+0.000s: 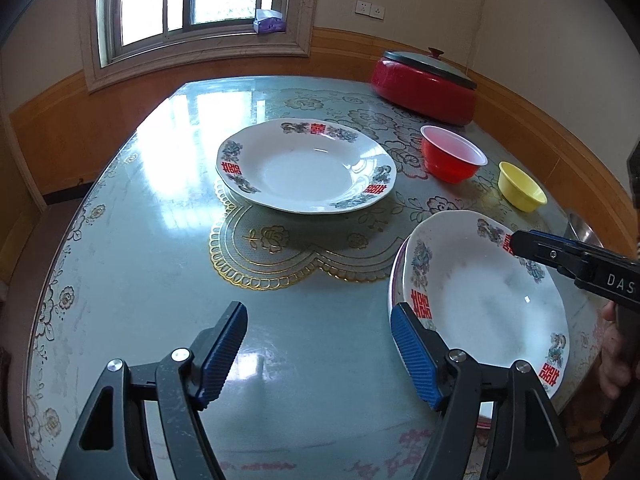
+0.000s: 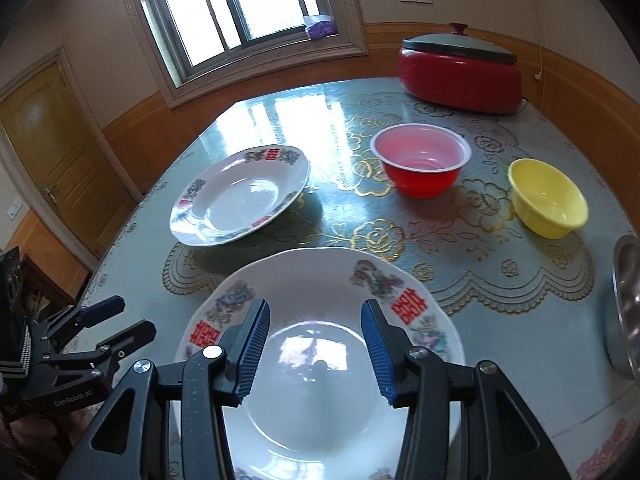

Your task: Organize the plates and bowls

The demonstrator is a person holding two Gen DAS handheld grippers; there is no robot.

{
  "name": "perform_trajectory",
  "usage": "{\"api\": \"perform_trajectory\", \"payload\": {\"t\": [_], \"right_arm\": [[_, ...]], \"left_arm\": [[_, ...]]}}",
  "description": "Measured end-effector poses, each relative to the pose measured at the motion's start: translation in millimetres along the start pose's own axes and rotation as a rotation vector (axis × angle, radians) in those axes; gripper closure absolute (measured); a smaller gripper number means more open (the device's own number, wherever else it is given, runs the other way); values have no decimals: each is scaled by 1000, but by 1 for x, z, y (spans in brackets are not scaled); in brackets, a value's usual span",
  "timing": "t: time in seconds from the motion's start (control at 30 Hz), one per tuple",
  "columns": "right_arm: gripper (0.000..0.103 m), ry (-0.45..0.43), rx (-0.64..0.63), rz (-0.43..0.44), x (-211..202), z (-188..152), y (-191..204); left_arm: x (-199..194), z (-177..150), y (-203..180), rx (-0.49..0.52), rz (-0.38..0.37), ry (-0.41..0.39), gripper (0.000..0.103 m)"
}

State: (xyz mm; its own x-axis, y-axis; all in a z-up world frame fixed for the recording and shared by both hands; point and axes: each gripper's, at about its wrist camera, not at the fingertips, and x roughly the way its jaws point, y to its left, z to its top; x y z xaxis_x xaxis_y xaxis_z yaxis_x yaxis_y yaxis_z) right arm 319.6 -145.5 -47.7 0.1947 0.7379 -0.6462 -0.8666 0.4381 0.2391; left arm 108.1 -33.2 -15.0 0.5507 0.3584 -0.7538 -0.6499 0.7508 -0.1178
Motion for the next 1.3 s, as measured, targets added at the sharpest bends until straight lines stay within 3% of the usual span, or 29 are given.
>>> {"api": "perform_trajectory", "payload": {"t": [0.43, 0.67, 0.97, 1.3], "right_arm": [[55, 47, 80, 128, 41, 34, 31], [55, 58, 201, 147, 68, 60, 20], [55, 94, 323, 120, 117, 91, 0], [55, 151, 343, 142, 162, 108, -1]], "left_arm": [[14, 13, 45, -52, -19, 18, 23], [36, 37, 84, -158, -55, 30, 25], [69, 85, 101, -146, -65, 10, 29], [130, 133, 108, -101, -129, 47, 54]]}}
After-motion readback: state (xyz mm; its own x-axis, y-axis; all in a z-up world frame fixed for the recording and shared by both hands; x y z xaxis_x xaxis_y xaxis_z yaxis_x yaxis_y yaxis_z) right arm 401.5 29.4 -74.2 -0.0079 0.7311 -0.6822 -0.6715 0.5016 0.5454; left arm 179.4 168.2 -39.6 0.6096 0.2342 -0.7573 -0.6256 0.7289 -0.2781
